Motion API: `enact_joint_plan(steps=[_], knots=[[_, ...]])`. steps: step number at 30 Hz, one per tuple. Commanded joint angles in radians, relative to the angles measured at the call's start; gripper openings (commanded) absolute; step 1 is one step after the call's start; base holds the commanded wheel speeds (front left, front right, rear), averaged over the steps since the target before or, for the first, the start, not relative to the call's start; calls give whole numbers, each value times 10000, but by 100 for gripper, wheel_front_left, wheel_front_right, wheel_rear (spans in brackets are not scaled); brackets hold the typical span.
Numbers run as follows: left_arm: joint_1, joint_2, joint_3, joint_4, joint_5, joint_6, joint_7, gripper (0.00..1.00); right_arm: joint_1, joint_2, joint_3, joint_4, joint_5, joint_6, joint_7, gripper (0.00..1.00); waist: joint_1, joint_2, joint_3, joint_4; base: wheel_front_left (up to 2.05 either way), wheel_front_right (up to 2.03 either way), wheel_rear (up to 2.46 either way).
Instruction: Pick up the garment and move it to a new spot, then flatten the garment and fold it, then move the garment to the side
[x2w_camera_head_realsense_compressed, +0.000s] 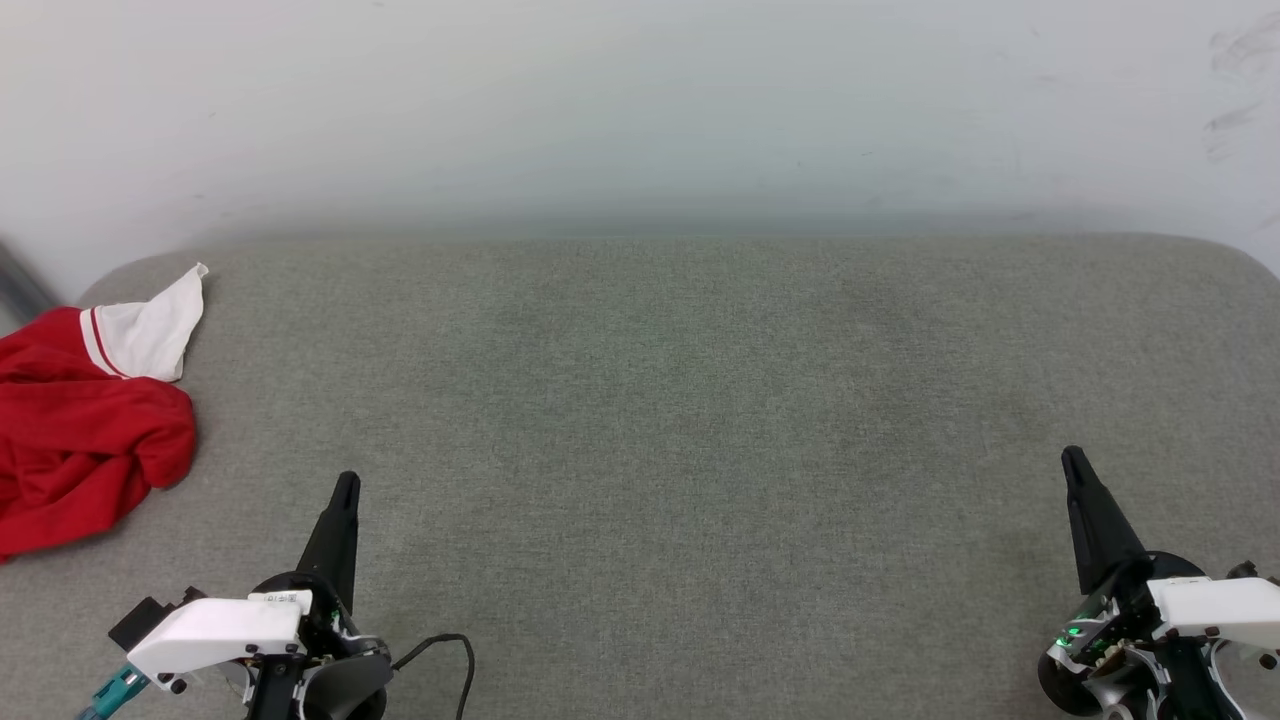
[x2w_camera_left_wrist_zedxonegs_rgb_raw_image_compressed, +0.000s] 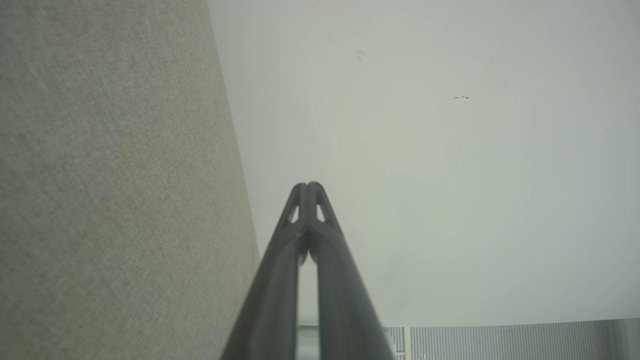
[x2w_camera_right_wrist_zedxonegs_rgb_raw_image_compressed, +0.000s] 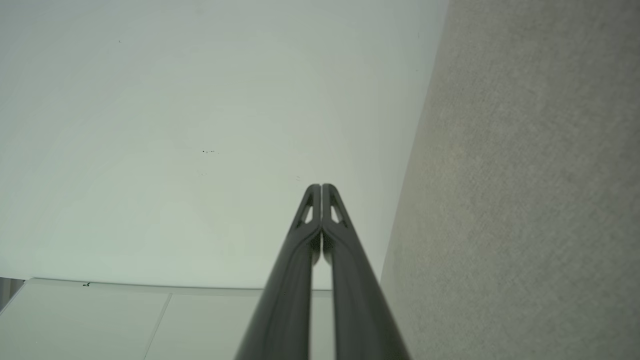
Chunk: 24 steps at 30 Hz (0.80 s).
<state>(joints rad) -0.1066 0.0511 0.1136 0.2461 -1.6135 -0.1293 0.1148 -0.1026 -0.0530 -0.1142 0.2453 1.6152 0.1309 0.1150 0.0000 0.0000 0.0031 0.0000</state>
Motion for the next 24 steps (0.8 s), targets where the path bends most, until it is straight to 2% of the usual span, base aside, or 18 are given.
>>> enact_joint_plan(steps=[1,24], knots=[[-69,-14,23,2,15,-46,19,0,-136,47,-5,13,-57,-3,21,0,0,0,0,0,0,0,0],[-69,-12,21,2,14,-46,18,0,-136,46,-1,13,-53,-3,16,0,0,0,0,0,0,0,0]])
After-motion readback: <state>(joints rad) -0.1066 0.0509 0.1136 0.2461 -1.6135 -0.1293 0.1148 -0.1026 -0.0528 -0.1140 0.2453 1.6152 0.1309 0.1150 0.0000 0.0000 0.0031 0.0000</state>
